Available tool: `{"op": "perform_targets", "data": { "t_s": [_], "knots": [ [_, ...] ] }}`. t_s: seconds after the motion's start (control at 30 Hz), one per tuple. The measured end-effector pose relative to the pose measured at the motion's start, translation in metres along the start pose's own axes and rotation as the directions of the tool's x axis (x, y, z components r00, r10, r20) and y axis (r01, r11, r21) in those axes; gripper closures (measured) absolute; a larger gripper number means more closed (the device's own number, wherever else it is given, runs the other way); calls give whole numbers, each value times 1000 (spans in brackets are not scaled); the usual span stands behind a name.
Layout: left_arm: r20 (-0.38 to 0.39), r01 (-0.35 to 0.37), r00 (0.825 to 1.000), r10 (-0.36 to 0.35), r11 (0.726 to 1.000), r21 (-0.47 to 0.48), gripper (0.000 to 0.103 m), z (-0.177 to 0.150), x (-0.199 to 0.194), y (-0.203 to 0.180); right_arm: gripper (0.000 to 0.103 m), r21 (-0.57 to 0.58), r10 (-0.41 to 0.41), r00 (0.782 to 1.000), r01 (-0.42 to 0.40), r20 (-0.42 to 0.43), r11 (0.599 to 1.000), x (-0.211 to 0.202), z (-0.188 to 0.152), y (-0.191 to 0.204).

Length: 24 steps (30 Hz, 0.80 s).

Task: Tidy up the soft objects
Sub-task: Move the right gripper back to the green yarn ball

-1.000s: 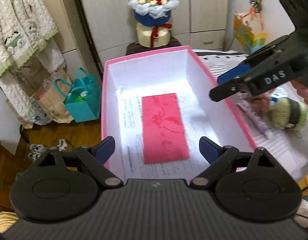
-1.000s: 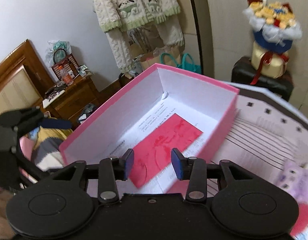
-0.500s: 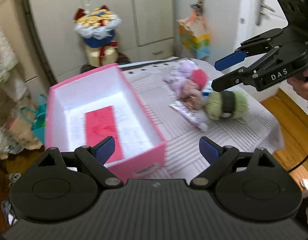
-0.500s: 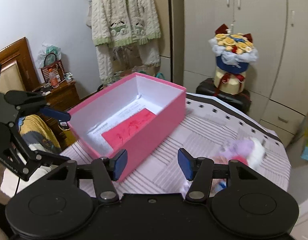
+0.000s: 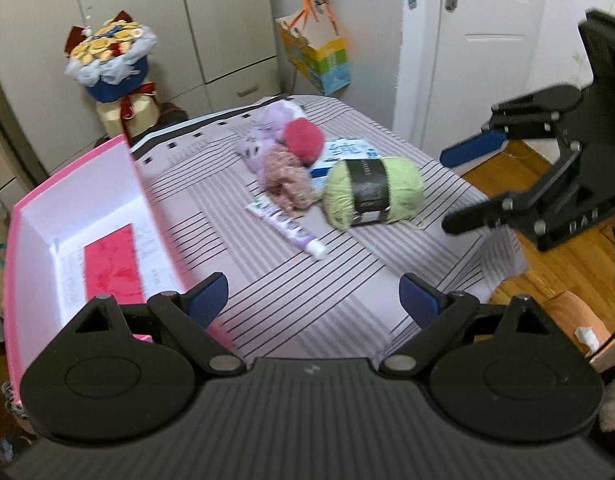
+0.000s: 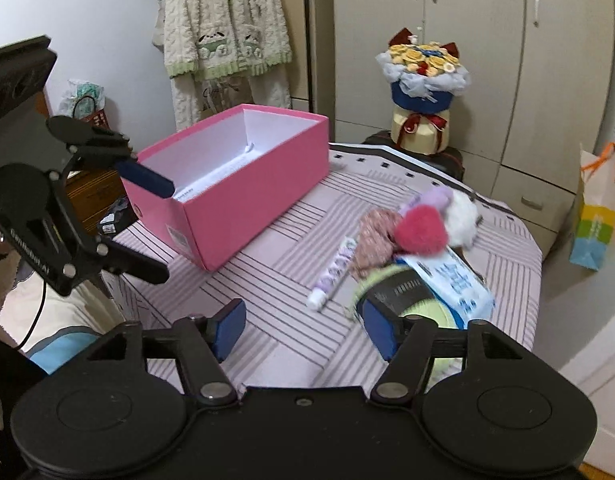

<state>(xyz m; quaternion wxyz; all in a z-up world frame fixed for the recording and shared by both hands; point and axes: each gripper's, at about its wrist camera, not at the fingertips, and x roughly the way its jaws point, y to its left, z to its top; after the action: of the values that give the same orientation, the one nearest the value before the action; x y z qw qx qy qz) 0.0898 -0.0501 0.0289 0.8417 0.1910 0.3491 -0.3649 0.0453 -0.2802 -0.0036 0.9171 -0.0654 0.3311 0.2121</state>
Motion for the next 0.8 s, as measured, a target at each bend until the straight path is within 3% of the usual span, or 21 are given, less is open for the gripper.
{"op": "perform_targets", "data": {
  "t_s": [0.3,0.5,0.8],
  "knots": [
    [31,42,999,-41,999,-9,5,11,37,-17,28,50,-100,994,98,33,994,9,-44,-24],
    [71,56,996,-51,996,-64,5,13,70,-19,28,134,-108,991,98,76,986,32,-70,-48],
    [195,38,981,-18,994,-99,5,22,118,-24,28,126,-276,946,257,172,958,68,-95,-58]
  ]
}}
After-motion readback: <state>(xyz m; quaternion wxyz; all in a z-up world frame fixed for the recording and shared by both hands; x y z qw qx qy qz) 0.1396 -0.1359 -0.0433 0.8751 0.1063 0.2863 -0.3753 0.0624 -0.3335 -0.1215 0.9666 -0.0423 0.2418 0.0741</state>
